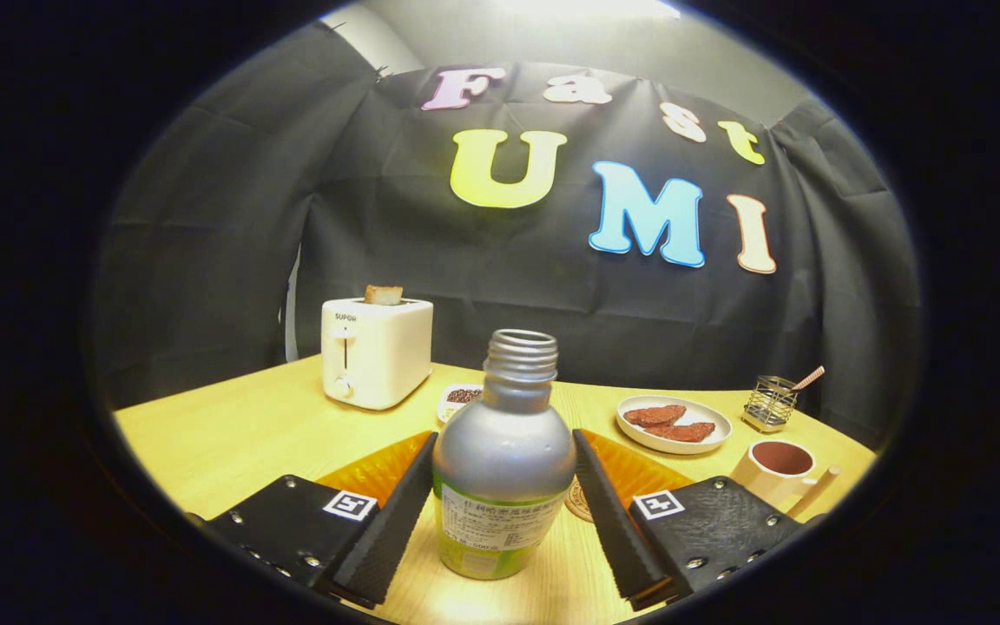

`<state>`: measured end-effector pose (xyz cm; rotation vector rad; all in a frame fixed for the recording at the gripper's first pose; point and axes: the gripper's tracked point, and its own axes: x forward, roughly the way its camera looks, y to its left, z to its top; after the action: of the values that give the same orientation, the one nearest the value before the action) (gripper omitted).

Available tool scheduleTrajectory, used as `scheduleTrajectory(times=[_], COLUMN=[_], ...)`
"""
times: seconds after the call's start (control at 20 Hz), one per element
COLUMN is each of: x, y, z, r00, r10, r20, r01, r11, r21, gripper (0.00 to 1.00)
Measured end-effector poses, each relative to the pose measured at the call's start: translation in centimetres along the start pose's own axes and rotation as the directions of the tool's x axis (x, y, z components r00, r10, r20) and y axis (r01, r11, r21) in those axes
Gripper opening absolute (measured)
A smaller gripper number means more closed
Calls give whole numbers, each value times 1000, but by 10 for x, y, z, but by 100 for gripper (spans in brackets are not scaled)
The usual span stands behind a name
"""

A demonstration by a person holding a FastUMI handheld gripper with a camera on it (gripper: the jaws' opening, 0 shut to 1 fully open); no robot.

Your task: Take the bottle from table, then pour the juice into the cup, finally place the bottle on the coaster

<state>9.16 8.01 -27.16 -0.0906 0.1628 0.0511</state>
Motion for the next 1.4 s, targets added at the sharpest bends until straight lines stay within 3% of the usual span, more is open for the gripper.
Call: scheduleTrajectory(times=[0.1, 0.35, 0.8, 1.05, 1.4], x=[1, -2, -18, -24, -25], y=[0, -2, -57, -76, -100], z=[0, 1, 20, 35, 34], r00=[1000, 1000, 996, 996, 996], r10=[1, -5, -90, -76, -81], r20=[0, 4, 16, 48, 31], r01=[-1, 4, 80, 36, 31], r11=[1000, 995, 942, 829, 670], r21=[-2, 100, 327, 558, 741], gripper=[86, 80, 79, 79, 77])
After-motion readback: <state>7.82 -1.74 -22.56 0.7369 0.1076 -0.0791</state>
